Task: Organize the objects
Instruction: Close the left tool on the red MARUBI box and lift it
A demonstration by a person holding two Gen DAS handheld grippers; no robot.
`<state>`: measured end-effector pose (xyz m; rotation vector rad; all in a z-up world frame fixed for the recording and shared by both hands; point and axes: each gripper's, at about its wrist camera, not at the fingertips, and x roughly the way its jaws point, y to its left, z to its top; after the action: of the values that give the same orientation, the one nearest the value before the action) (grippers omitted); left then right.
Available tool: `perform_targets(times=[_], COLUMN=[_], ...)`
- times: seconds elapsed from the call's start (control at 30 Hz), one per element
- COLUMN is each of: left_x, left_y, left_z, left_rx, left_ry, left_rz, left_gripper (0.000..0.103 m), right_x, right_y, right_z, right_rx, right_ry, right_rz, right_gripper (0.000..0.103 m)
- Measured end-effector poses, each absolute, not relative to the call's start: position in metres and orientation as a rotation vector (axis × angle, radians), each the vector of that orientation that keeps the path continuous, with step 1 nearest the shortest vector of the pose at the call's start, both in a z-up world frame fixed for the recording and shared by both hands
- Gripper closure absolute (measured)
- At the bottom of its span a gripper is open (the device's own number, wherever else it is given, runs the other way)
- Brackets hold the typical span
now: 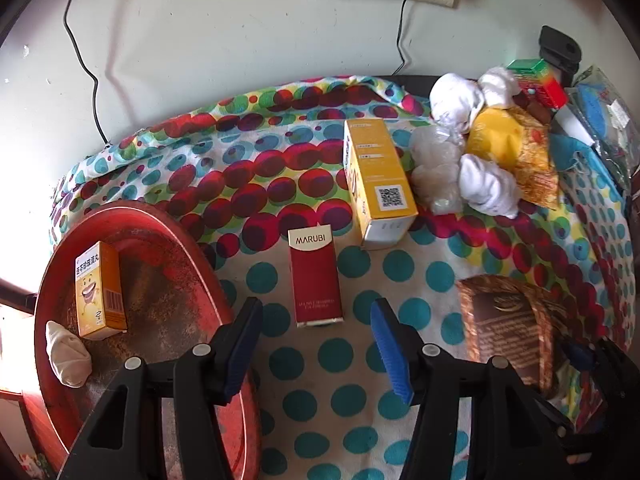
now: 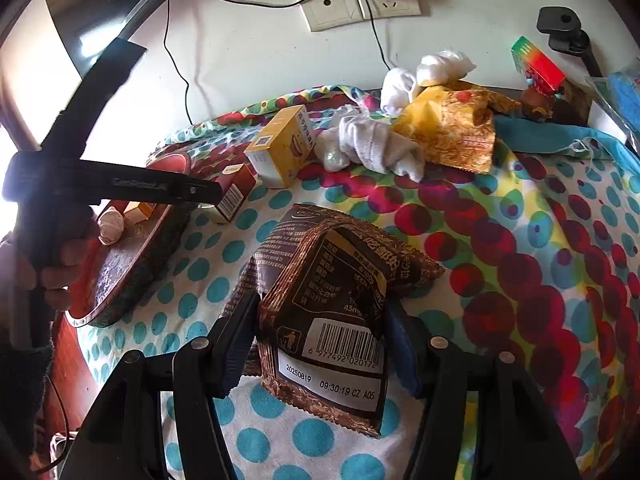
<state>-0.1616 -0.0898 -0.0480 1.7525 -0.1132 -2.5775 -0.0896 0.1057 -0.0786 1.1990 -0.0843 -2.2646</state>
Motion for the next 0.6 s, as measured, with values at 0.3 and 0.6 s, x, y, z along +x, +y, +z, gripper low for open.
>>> perform_targets(times=[0.3, 0.6], left_x=[-0.183, -0.184], left_y=[-0.086, -0.079], left_z=[-0.075, -0.077], left_rx=[1.819, 1.756], left_ry=[-0.117, -0.119], left_rz=[-2.531, -2.575], left_gripper=[0.045, 0.063], right_x=[-0.091, -0.092], right_y=[0.111, 0.11], right_z=[-0.079, -0.079], right_rx=[1.192, 1.191], right_ry=[-0.119, -0.119], right_rz=[-2.232, -2.228], right_gripper=[0.046, 0.046])
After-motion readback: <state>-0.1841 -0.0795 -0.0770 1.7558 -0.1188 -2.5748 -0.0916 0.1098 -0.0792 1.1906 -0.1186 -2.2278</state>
